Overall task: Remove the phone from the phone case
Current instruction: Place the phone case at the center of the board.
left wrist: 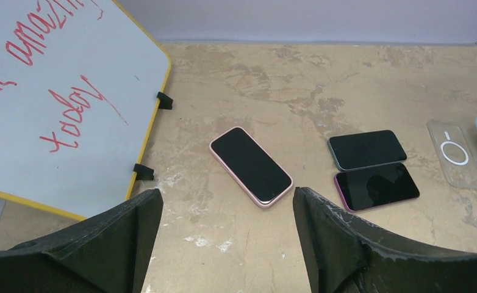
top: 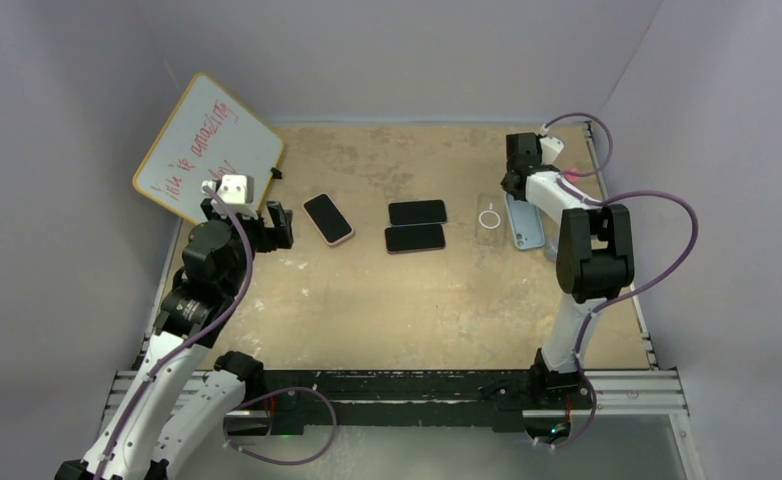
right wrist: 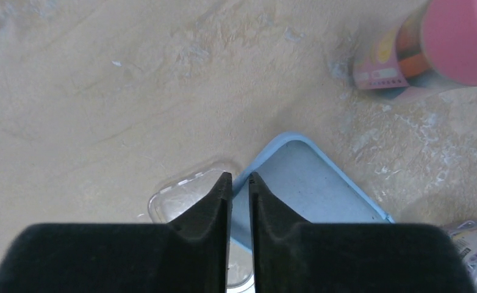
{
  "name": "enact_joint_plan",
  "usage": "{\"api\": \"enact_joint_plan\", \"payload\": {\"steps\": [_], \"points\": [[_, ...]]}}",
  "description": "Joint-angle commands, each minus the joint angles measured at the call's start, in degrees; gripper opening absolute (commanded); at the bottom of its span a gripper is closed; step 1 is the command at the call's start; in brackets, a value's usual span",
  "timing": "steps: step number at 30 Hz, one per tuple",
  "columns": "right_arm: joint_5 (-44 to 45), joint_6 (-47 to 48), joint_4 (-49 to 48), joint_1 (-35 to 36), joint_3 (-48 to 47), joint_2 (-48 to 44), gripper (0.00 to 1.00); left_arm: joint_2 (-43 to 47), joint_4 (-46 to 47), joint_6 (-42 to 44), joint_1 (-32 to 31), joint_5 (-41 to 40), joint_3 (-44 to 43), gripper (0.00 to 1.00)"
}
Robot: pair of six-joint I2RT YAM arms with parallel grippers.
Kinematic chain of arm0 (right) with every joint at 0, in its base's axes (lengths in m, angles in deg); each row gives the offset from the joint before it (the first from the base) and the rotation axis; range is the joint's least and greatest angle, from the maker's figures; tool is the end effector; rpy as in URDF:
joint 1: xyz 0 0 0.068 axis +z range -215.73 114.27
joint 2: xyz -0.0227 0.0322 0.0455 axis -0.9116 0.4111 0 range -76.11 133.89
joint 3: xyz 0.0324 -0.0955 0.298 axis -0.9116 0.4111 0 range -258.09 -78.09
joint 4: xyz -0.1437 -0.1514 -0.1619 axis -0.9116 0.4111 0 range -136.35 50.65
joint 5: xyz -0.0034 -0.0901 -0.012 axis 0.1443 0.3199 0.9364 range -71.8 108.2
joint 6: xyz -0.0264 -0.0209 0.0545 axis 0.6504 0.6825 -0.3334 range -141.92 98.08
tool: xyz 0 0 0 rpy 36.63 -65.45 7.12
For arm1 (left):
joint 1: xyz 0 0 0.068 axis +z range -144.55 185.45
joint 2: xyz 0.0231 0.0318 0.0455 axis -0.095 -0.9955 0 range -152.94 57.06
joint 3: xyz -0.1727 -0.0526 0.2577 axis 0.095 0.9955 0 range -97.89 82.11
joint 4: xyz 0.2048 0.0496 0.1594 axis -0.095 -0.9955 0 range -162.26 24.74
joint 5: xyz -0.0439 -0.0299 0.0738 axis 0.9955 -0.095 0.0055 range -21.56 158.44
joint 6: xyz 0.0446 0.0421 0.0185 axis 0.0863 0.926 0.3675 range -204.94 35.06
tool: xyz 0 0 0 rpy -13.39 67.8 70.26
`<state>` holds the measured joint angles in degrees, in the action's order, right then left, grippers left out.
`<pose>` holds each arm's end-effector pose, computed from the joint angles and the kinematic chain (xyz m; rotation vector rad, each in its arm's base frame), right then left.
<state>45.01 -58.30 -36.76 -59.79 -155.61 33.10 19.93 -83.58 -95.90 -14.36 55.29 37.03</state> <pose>0.4522 0.0245 0.2462 0.8033 2.0517 -0.1289 0.1287 -0.0344 0.3706 -0.0325 1.7504 -0.1918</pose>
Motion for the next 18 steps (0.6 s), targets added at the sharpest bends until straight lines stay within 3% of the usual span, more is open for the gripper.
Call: {"api": "enact_joint_plan", "payload": {"steps": [1, 3, 7, 14, 18], "points": [[-1.06, 0.72, 0.17, -0.38, -2.76, 0.08, 0.25, 0.03, 1.81, -0.67, 0.65, 0.84, 0.5, 0.81], [-2.26, 2.51, 0.53, -0.47, -2.82, -0.32, 0.42, 0.11, 1.83, -0.73, 0.73, 0.92, 0.52, 0.81], [-5.06, 6.85, 2.72, -0.55, -2.35, -1.22, 0.58, 0.25, 1.94, -0.73, 0.74, 1.1, 0.59, 0.81], [-10.2, 10.3, 4.29, -1.37, 3.91, -3.54, 0.69, 0.39, 2.09, -0.82, 0.83, 1.62, 0.69, 0.81], [-11.76, 10.96, 4.44, -1.93, 5.95, -4.1, 0.7, 0.22, 2.09, -0.83, 0.83, 1.63, 0.7, 0.81]]}}
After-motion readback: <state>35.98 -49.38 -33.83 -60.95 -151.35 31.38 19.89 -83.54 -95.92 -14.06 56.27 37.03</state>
